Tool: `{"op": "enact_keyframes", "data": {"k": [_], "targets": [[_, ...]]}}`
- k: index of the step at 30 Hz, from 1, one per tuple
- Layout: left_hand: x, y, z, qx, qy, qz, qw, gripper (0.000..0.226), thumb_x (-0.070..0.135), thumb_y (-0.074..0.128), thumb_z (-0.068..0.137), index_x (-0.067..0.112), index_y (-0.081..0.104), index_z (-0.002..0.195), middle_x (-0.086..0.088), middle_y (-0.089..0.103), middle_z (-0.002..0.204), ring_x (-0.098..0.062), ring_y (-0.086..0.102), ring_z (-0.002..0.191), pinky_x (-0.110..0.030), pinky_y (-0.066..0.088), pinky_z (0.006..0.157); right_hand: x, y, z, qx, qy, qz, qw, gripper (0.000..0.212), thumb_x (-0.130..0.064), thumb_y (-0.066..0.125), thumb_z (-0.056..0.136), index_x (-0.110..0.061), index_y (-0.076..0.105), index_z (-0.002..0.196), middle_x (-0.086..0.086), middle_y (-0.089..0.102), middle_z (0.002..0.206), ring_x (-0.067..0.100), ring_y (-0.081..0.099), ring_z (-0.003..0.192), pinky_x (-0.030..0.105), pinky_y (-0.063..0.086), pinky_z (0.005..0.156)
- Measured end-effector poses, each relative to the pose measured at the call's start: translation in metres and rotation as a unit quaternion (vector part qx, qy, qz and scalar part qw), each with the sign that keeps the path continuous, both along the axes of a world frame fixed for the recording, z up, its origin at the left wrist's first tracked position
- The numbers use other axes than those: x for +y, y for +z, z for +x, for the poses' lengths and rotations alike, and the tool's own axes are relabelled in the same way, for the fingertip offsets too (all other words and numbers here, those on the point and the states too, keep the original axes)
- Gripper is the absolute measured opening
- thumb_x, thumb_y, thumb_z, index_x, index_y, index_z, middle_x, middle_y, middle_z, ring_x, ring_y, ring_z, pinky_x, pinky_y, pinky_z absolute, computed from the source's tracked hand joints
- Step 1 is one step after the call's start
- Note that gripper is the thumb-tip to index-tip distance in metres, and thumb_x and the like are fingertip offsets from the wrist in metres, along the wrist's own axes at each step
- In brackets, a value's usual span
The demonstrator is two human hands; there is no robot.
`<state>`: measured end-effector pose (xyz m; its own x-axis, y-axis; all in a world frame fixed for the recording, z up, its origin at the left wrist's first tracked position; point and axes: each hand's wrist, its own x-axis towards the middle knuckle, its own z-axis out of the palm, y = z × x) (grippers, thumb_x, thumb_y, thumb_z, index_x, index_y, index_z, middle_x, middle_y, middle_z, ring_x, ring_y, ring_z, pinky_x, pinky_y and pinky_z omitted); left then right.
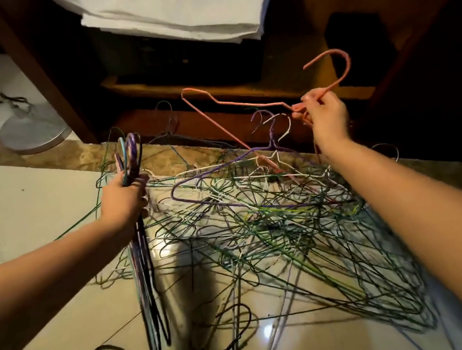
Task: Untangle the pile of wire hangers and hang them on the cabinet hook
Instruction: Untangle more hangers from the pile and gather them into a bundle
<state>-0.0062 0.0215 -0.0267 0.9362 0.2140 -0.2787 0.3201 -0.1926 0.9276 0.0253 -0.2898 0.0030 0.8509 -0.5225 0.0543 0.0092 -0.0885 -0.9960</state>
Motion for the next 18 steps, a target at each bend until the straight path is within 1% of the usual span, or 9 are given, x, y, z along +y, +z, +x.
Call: {"op": "enact_keyframes", "data": {"k": [2,4,5,8,10,12,14,16,18], "targets": [[0.004,0.005,0.001,0.001,0.008,-0.005,1.000,0.021,0.008,0.044,0.095,0.019,0.051,0.079,-0.002,0.036,0.061,-0.008,0.035,0.041,-0.011,0.027,0.033,0.001,0.005,-0.004,-0.018,0.028,-0.005,0.999,0.023,-0.003,0.046,0.094,-0.019,0.052,0.079,0.003,0.059,0.081,-0.004,0.063,0.060,0.010,0.049,0.060],[0.007,0.010,0.002,0.002,0.011,-0.008,1.000,0.020,0.009,0.047,0.094,0.020,0.049,0.078,-0.002,0.035,0.061,-0.010,0.034,0.044,-0.011,0.028,0.033,0.002,0.007,-0.007,-0.040,0.041,-0.007,0.998,0.023,-0.002,0.047,0.094,-0.018,0.054,0.079,0.001,0.060,0.081,0.001,0.064,0.070,0.016,0.052,0.071],[0.009,0.011,0.001,0.004,0.011,-0.009,1.000,0.018,0.009,0.049,0.094,0.020,0.050,0.078,-0.002,0.036,0.061,-0.012,0.033,0.047,-0.011,0.028,0.033,0.003,0.009,-0.008,-0.051,0.043,-0.007,0.998,0.023,-0.002,0.047,0.094,-0.019,0.054,0.080,0.001,0.061,0.081,0.003,0.064,0.073,0.018,0.053,0.074],[0.014,0.015,0.001,0.014,0.017,-0.001,1.000,0.018,0.011,0.053,0.092,0.021,0.053,0.078,-0.002,0.040,0.062,-0.014,0.034,0.049,-0.015,0.031,0.037,0.006,0.021,-0.010,-0.087,0.032,-0.007,0.996,0.021,-0.006,0.046,0.095,-0.020,0.054,0.082,0.002,0.062,0.085,0.009,0.063,0.077,0.018,0.052,0.075],[0.016,0.016,-0.001,0.020,0.022,-0.001,1.000,0.019,0.010,0.053,0.092,0.021,0.054,0.077,-0.002,0.042,0.063,-0.013,0.035,0.050,-0.018,0.032,0.040,0.008,0.029,-0.009,-0.112,0.024,0.012,0.993,0.020,-0.006,0.045,0.095,-0.019,0.053,0.084,0.004,0.062,0.087,0.011,0.062,0.078,0.018,0.052,0.075],[0.017,0.017,-0.002,0.020,0.021,-0.010,1.000,0.019,0.009,0.052,0.092,0.020,0.056,0.078,-0.002,0.042,0.064,-0.013,0.035,0.051,-0.016,0.032,0.038,0.011,0.034,-0.007,-0.124,0.021,0.019,0.992,0.018,-0.007,0.046,0.095,-0.019,0.054,0.084,0.004,0.062,0.088,0.013,0.062,0.080,0.021,0.052,0.078],[0.018,0.018,-0.003,0.019,0.024,-0.017,0.999,0.017,0.008,0.051,0.092,0.018,0.056,0.079,-0.002,0.040,0.064,-0.013,0.034,0.051,-0.013,0.030,0.035,0.012,0.039,-0.003,-0.127,0.012,0.011,0.992,0.019,-0.008,0.048,0.094,-0.020,0.057,0.083,0.003,0.063,0.088,0.015,0.063,0.084,0.024,0.052,0.081],[0.019,0.020,-0.004,0.018,0.030,-0.028,0.999,0.017,0.008,0.051,0.093,0.017,0.056,0.079,-0.002,0.039,0.063,-0.013,0.032,0.051,-0.011,0.028,0.033,0.015,0.043,0.001,-0.122,-0.001,-0.001,0.993,0.021,-0.009,0.051,0.093,-0.024,0.060,0.081,0.000,0.065,0.086,0.014,0.064,0.086,0.023,0.052,0.080],[0.019,0.022,-0.004,0.017,0.032,-0.028,0.999,0.017,0.008,0.050,0.093,0.016,0.055,0.079,-0.003,0.038,0.063,-0.014,0.032,0.051,-0.010,0.027,0.033,0.018,0.045,0.004,-0.115,-0.001,-0.049,0.992,0.021,-0.009,0.058,0.088,-0.027,0.064,0.078,-0.006,0.066,0.082,0.011,0.064,0.084,0.021,0.050,0.077]]}}
